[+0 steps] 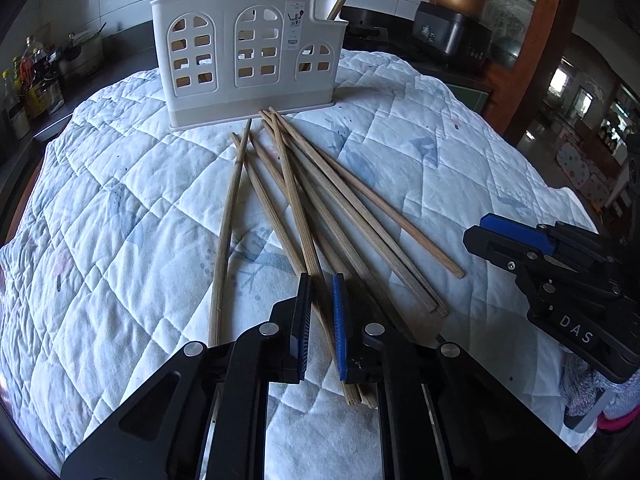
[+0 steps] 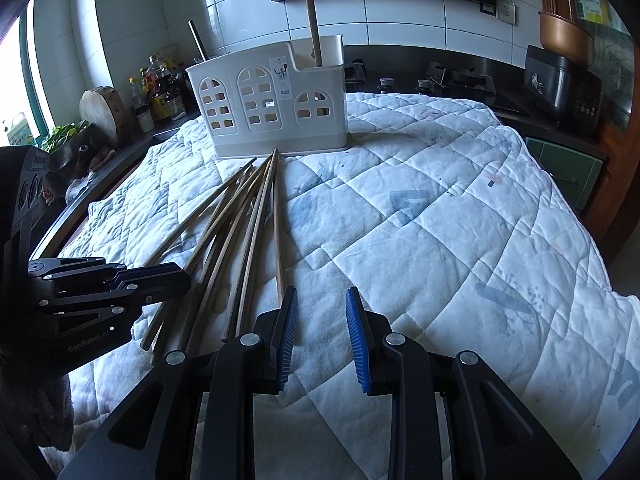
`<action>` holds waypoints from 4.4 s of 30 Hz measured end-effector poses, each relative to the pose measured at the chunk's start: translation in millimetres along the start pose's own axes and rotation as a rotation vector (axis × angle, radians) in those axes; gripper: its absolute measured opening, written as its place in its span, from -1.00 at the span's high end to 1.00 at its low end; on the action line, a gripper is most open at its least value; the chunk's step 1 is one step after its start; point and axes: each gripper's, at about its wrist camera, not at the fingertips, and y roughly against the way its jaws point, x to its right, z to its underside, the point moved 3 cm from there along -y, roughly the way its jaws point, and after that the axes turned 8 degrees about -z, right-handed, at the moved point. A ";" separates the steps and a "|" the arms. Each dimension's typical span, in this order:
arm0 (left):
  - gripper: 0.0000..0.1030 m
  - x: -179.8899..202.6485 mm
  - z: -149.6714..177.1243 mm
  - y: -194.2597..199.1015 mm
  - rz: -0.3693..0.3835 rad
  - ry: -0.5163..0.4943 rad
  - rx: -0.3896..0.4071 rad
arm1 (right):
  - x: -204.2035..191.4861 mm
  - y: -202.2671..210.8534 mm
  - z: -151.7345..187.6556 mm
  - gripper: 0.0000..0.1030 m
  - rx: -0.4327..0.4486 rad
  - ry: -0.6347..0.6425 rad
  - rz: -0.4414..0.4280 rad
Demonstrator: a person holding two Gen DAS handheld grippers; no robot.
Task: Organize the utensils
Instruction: 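Close the left tool on a wooden chopstick, then lift the chopstick with the left tool while the right tool grasps another chopstick, then carry both chopsticks over the white holder and lower them in with both tools, then open both tools to release the chopsticks into the holder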
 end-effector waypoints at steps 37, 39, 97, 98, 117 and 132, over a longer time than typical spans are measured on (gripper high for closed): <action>0.89 -31.9 4.9 5.8 -0.009 -0.008 0.017 | -18.1 -38.0 -8.9 0.85 -0.109 0.064 -0.009; 0.89 -35.5 1.7 12.7 -0.015 -0.008 0.033 | -19.0 -33.8 -10.6 0.85 -0.096 0.068 -0.005; 0.90 -103.7 -174.9 197.7 0.017 -0.036 0.403 | -70.9 127.4 -271.2 0.87 0.289 0.224 -0.013; 0.90 -104.2 -179.1 198.6 0.009 -0.035 0.404 | -69.6 125.5 -276.5 0.87 0.293 0.219 -0.007; 0.90 -130.2 -211.8 102.9 -0.065 0.024 0.211 | -37.0 30.1 -279.9 0.87 0.178 0.169 0.036; 0.83 -133.9 -207.8 89.0 -0.050 0.056 0.198 | -25.1 15.8 -272.3 0.80 0.152 0.140 0.047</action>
